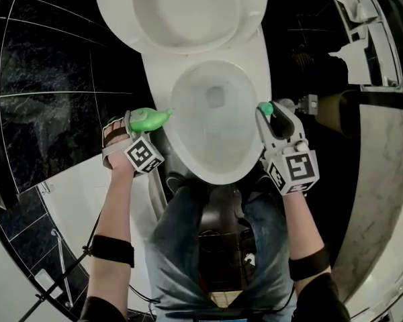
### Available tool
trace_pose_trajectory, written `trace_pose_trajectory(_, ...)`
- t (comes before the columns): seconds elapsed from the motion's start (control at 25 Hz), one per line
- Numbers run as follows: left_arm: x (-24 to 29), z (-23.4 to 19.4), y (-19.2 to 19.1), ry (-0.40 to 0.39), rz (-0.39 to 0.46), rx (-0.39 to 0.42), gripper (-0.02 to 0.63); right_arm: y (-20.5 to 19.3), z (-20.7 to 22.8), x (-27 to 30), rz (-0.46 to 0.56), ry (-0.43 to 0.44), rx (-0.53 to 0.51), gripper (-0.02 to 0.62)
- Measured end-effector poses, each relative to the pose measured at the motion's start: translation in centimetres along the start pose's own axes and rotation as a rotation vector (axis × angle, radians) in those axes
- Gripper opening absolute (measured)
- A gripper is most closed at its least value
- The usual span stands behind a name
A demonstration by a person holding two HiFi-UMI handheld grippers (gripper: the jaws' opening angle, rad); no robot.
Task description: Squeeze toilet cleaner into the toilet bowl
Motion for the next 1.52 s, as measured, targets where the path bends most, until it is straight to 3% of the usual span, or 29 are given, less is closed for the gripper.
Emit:
trace_pose_trajectory(0.36,-3.3,3.5,0.2,0.014,0.072,0.049,0.184,0.3,-0.7,-1.7,-0.001,-0.005,-0.010,0.140)
trace_pose_trajectory(0.72,-7.0,8.3,0.5,-0.026,0.104,0.066,0.184,1.2,-1.6,-3.3,0.002,0.001,-0.026,0.140)
trace_pose_trajectory(1.0,-11.2,10.3,3.9,-0.113,0.171,-0.027,0.184,2.2,-0.8,-5.1,0.007,-0.013,-0.036,0.140)
trace_pose_trajectory(1.12,-11.5,11.1,4.8,-0.092,0.165,0.014,0.184,2.5,-0.3,-5.9,0.005,-0.020,-0.040,0.140)
trace_pose_trajectory(1.52,-14.9,9.8,9.8,-0.143,0.233,-0.066,0.183,4.1,1.3,-8.8,0.011,-0.039,-0.047,0.140)
Point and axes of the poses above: the fingertips, and each gripper's own axes: x forward along the fingers, z to its right, y out of its top, the point moved 1 cm from there along -x, backward along the fingers, and after that the axes turned 6 degrees about -z, right-handed, at the moved point
